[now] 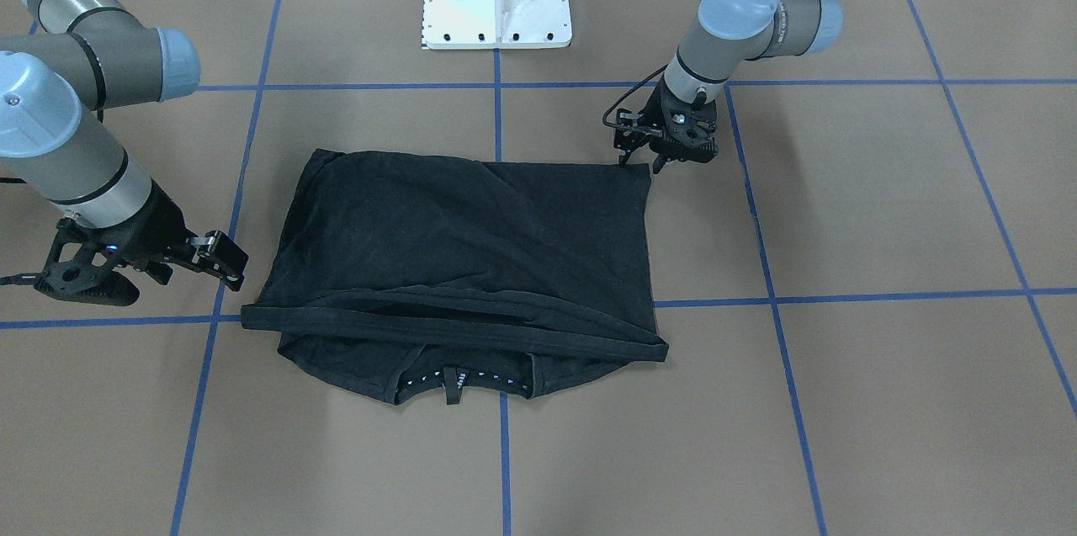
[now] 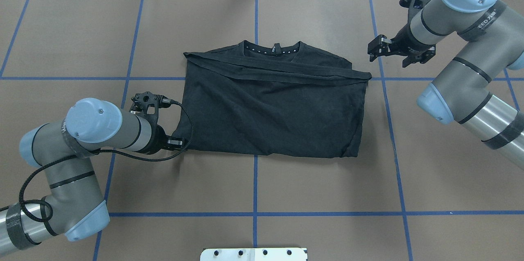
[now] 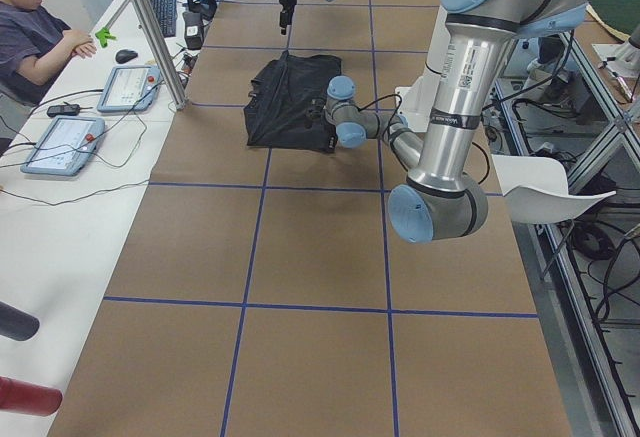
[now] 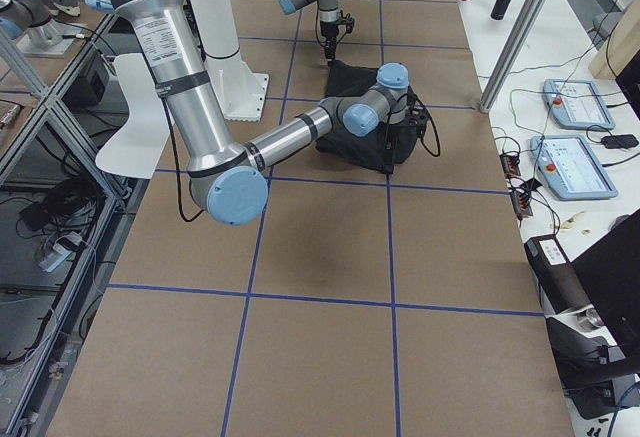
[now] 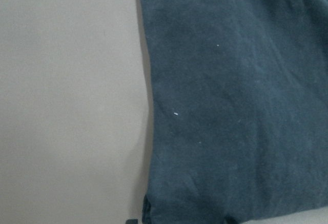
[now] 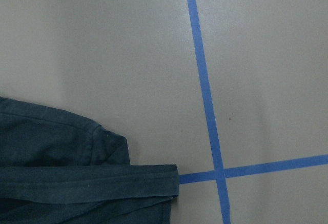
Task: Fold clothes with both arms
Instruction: 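Raise the right gripper away while the left moves to the folded shirt's side, then grasp the shirt's side edge with the left gripper and drag it farther away, then release the shirt and move the left gripper to its near corner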
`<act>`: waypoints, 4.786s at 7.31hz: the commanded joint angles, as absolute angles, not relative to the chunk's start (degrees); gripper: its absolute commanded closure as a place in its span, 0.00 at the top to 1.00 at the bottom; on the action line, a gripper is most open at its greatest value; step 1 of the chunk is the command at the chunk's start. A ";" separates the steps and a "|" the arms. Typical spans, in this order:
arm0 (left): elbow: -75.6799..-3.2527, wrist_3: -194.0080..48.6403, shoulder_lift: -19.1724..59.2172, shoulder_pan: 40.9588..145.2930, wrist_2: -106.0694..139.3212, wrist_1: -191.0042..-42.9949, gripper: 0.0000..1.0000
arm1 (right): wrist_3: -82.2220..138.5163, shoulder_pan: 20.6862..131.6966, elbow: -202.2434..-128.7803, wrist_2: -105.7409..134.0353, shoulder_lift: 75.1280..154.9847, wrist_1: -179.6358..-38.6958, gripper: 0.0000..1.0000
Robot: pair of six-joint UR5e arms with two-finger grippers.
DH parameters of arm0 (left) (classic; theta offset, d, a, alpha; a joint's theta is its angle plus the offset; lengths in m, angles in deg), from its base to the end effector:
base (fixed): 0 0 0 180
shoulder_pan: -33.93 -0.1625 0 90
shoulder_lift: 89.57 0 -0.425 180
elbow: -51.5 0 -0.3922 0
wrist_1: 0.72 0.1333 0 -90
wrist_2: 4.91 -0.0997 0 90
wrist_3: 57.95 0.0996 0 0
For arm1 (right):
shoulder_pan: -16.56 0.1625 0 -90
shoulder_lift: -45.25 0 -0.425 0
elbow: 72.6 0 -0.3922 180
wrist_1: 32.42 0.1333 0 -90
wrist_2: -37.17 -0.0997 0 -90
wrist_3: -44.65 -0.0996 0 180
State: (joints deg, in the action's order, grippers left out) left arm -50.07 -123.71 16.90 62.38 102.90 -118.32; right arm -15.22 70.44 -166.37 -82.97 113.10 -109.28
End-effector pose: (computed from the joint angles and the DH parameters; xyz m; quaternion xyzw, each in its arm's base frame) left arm 0.4796 -0.3768 0.3569 0.0819 0.4739 0.0401 0.8758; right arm -0.3127 -0.5699 0.3888 0.0339 -0.4039 0.1022 0.9085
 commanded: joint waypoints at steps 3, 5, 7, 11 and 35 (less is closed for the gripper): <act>-50.27 -123.87 17.04 62.41 103.02 -118.32 0.00 | -15.29 70.35 -166.38 -82.89 113.10 -109.24 1.00; -50.45 -123.79 16.95 63.45 102.93 -118.14 0.00 | -15.21 70.44 -166.38 -82.98 113.10 -109.24 1.00; -50.01 -120.39 16.95 67.83 102.58 -117.79 0.00 | -15.29 70.35 -166.38 -82.98 113.10 -109.32 1.00; -25.94 -107.36 33.57 80.84 98.48 -118.40 0.00 | -15.29 70.44 -166.30 -83.07 113.10 -109.41 1.00; -47.19 -152.17 26.76 58.28 96.43 -117.94 0.99 | -15.64 69.91 -166.38 -82.71 112.84 -109.06 1.00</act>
State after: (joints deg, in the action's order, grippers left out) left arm -46.40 -150.93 23.85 59.46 96.77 -125.15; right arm -15.64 69.96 -166.38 -82.76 112.74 -109.06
